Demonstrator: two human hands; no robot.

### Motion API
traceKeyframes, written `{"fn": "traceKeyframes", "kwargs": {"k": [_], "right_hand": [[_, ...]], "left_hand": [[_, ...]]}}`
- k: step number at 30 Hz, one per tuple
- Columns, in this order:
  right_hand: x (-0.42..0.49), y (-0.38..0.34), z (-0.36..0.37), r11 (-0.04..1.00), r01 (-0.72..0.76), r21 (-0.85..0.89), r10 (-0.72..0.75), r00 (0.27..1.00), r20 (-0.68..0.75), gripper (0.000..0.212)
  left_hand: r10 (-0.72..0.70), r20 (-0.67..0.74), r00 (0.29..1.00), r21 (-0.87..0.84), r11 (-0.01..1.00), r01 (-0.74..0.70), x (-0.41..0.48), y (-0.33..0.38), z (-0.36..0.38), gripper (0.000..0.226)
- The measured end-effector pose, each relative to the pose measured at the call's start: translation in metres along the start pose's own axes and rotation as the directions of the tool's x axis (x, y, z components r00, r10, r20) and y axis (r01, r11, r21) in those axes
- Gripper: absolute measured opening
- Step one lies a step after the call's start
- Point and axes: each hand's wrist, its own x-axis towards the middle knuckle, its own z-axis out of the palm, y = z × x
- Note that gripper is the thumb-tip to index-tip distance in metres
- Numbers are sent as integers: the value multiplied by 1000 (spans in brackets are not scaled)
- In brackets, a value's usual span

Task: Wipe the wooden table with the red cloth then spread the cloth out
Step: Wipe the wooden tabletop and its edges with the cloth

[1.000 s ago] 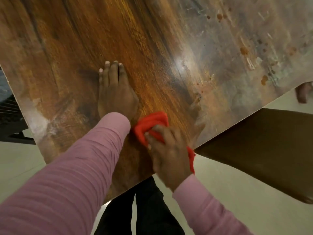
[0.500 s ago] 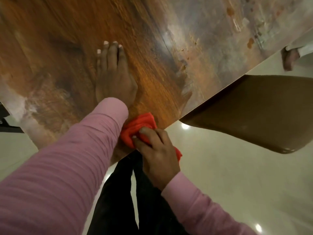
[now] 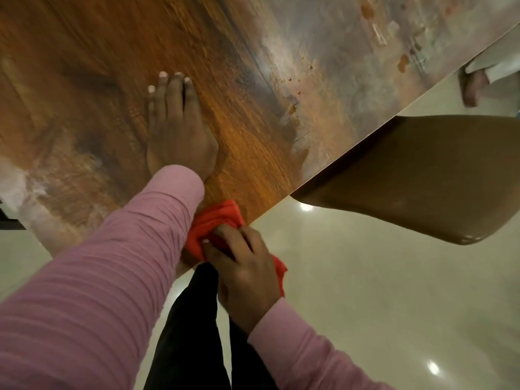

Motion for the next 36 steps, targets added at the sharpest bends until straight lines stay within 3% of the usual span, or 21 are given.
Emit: {"fn": "traceKeyframes", "kwargs": {"k": [4,7,9,11,13,15,18,21,23,25,28,33,36], "right_hand": [[6,17,-4,999,-21,-31,20,1000,-8,29],[35,59,-24,973,-225,-54,213,962,-170,33],[48,76,-33,932,-359,-47,343,917,-203,31],[46,63,-29,918,-397,-14,386,899,-209,31],[25,27,-15,954,-301,7,299,942,-154,33],[-3,-21,6,993,-115,22,115,993,20,33],[-32,-65,27,995,77,62,-89,970,226,31],[-26,-51,23,992,126,20,-127,976,176,29],[-13,-21,10,1000,23,10,-23,999,38,28],[9,23,-5,987,-162,6,161,976,-143,30],[54,85,-36,914,-406,4,398,896,-195,34],[90,112,-53,861,-502,87,508,833,-218,32],[79,91,-44,911,-410,49,411,892,-190,29]], "left_hand": [[-2,3,1000,4,1000,2,-1,-1,1,61],[3,15,1000,14,1000,-3,-2,-1,2,61],[7,15,1000,13,1000,-7,-1,-1,2,59],[1,4,1000,8,1000,-1,-1,-1,1,57],[0,7,1000,11,1000,0,-1,-1,1,57],[5,19,1000,8,1000,-5,0,-1,1,59],[10,40,999,6,1000,-10,0,-2,0,62],[19,40,999,-6,1000,-18,-1,-3,0,62],[13,28,1000,-17,1000,-12,-2,-4,1,62],[13,25,1000,-20,1000,-13,-2,-4,1,63],[26,33,999,-32,999,-25,-3,-4,1,62],[30,29,999,-43,999,-28,-2,-4,-1,57],[26,28,999,-43,999,-25,-2,5,-4,54]]}}
